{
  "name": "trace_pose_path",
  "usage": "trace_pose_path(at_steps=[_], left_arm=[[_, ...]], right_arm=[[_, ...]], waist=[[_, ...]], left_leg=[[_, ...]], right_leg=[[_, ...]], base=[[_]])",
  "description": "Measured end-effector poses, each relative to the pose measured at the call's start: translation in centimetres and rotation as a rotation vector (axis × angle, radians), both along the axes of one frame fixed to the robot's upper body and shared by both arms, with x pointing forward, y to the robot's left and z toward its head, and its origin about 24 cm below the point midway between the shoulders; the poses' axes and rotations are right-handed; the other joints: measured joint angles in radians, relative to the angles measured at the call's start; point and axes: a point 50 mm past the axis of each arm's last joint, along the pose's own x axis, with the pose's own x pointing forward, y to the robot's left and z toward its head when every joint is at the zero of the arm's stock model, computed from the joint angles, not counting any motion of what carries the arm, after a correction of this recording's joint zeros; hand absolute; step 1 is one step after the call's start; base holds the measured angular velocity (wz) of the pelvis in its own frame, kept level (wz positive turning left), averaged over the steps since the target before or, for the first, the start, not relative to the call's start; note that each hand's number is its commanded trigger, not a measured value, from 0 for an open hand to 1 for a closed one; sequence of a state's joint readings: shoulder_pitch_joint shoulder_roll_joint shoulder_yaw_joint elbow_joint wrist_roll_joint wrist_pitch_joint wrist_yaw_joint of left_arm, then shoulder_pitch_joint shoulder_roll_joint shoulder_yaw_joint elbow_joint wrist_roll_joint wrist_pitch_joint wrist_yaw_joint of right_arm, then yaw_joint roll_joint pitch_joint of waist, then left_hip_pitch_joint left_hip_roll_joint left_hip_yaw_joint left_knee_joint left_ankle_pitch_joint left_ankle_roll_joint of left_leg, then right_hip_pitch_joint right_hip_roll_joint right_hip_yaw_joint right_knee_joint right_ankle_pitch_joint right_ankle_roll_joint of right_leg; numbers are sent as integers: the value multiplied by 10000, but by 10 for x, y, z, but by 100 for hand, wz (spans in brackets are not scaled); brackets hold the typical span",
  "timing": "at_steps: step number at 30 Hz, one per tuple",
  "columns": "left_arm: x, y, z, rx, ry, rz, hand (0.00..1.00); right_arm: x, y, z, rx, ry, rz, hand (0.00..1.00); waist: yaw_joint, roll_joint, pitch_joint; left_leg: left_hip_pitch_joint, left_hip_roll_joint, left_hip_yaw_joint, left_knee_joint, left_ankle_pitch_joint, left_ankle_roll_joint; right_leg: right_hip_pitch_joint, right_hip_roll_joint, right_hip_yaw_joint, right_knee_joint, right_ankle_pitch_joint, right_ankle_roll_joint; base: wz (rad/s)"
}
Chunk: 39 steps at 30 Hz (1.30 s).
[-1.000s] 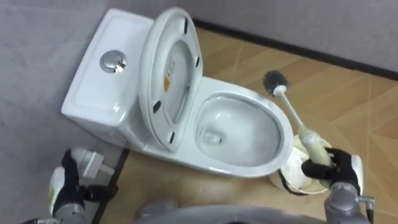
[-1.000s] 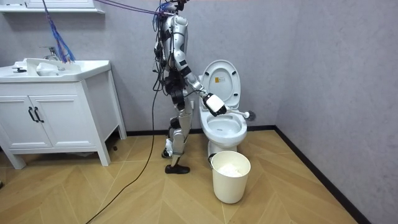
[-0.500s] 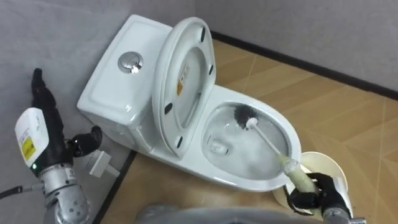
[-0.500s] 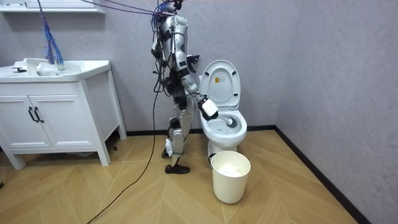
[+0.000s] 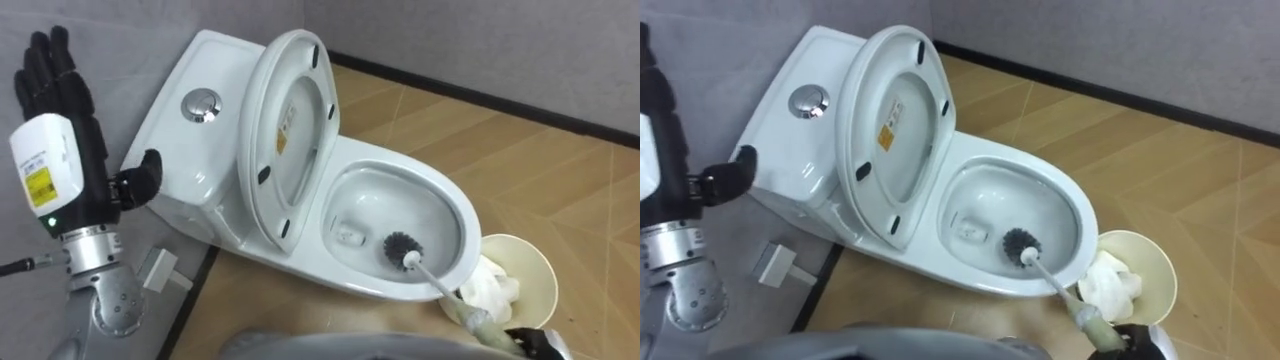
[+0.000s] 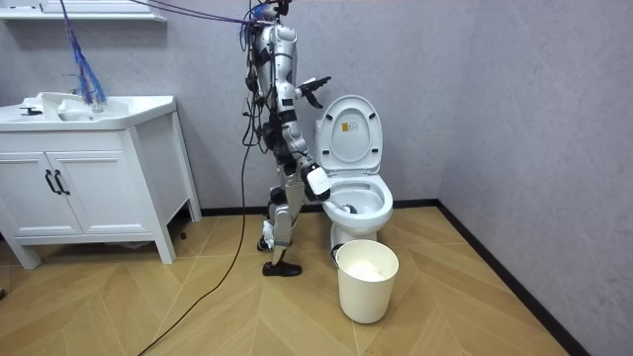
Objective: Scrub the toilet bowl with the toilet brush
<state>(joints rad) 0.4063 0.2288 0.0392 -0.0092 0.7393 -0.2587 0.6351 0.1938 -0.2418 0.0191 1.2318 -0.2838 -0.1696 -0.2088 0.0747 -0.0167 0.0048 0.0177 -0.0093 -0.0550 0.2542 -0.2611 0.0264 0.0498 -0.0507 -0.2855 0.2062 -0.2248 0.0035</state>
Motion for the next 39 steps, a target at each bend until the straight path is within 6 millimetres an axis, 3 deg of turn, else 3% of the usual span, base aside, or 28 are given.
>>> trace_pose_path(at_steps=[3,5,8,12,13,15,22,29,33,39], left_arm=[[-1,-3,-11,-63,828,-320,0],[-6,-5,-30,-249,1885,-471,0],[-16,-7,-57,-519,3782,-674,0],[-17,-13,-73,-820,4960,-1126,0],[-15,-14,-74,-827,5015,-1208,0],[-7,-15,-71,-1012,4823,-1262,0],[17,-16,-71,-1308,4701,-1567,0],[48,-17,-66,-1161,4448,-1810,0],[64,-17,-59,-1005,3936,-1731,0],[88,-22,-47,-662,3019,-1737,0]], right_arm=[[5,0,0,118,78,38,100],[9,-2,1,38,147,252,100],[24,-1,2,-49,45,832,100],[43,1,3,-192,-92,1548,100],[50,3,4,-206,-244,1750,100],[62,4,7,-324,-572,1999,100],[97,0,18,-906,-1498,2558,100],[138,3,31,-1319,-2122,3102,100],[161,7,41,-1749,-2631,3666,100],[184,15,51,-2409,-2663,5275,100]], waist=[[-149,6,-8],[-157,37,-21],[-260,47,-32],[-334,-32,-2],[-317,-102,31],[-121,-159,11],[-72,7,4],[189,-59,86],[438,-103,114],[776,19,215]], left_leg=[[3,0,14,-1,0,0],[25,22,208,-3,0,-1],[-62,29,246,-3,0,-1],[-131,57,295,-14,5,-4],[-158,72,351,-10,5,-4],[-420,111,497,78,5,-4],[-1323,-37,485,380,205,36],[-2587,-52,558,911,391,25],[-3276,-19,732,1038,553,-38],[-4407,129,713,1545,619,-164]], right_leg=[[10,3,-6,-12,2,2],[7,40,89,-7,2,2],[-98,42,96,10,9,0],[-325,38,159,180,11,-4],[-365,40,186,186,21,-21],[-636,59,316,389,42,-53],[-1648,-113,252,952,105,-97],[-3066,-360,364,1768,108,-253],[-3825,-312,455,1914,285,-417],[-4854,-204,481,2218,439,-632]], base=[[0],[-14],[-8],[-6],[-13],[-15],[1],[-2],[-10],[-3]])
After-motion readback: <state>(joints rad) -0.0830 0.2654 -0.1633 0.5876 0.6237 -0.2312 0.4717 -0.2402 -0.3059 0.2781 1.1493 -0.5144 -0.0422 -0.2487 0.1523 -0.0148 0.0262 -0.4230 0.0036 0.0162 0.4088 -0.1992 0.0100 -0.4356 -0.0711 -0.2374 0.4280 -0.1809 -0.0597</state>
